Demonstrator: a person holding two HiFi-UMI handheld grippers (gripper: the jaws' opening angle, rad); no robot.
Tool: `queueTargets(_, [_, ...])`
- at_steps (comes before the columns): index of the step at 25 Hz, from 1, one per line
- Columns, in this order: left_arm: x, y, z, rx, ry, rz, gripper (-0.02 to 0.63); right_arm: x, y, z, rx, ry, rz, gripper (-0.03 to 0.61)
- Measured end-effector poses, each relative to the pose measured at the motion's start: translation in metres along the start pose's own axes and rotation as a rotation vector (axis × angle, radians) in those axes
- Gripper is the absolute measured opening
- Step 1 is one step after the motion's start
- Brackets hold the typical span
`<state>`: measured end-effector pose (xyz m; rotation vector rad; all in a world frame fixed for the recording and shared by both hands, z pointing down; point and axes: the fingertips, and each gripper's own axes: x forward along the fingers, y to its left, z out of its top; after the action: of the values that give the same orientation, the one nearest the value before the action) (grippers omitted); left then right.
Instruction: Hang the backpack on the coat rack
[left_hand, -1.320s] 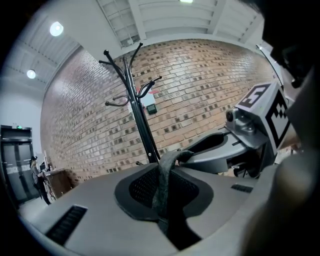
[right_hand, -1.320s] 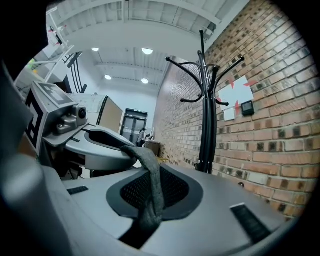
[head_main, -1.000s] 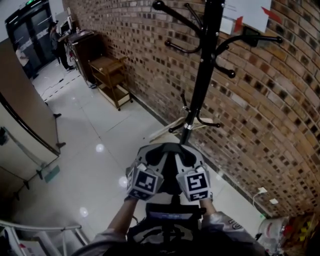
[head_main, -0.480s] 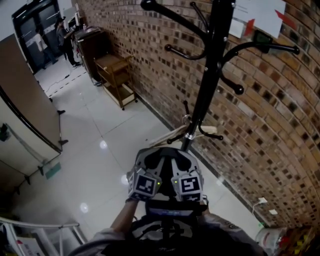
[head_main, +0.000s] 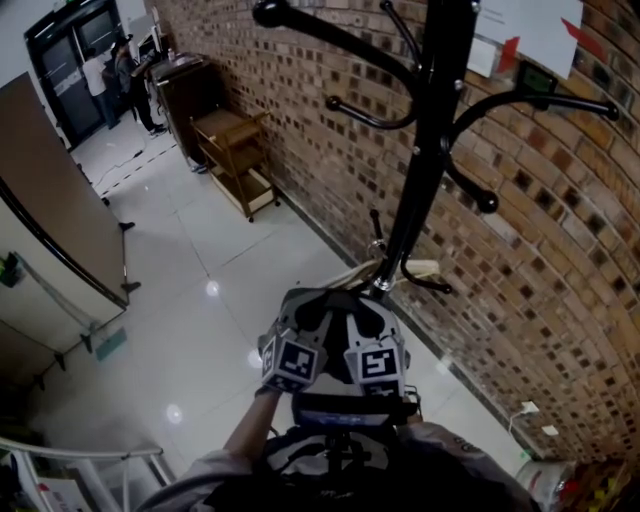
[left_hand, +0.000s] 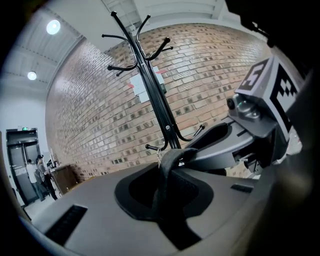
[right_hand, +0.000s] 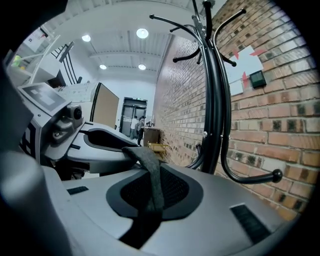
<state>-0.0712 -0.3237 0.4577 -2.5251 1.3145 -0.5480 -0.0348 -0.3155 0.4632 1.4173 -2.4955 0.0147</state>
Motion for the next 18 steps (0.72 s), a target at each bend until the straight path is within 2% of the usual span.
queueTargets(5, [0.008,0.004,-0.007,0.036,0.017,-0.027,0.058,0.007,-0.001,0.001,-0.028,0.005,0.009,0.051])
queueTargets(18, [0.024,0.004,-0.006,0.163,-0.06,-0.138,0.058,0.011,-0.005,-0.001,-0.025,0.021,-0.008,0.054])
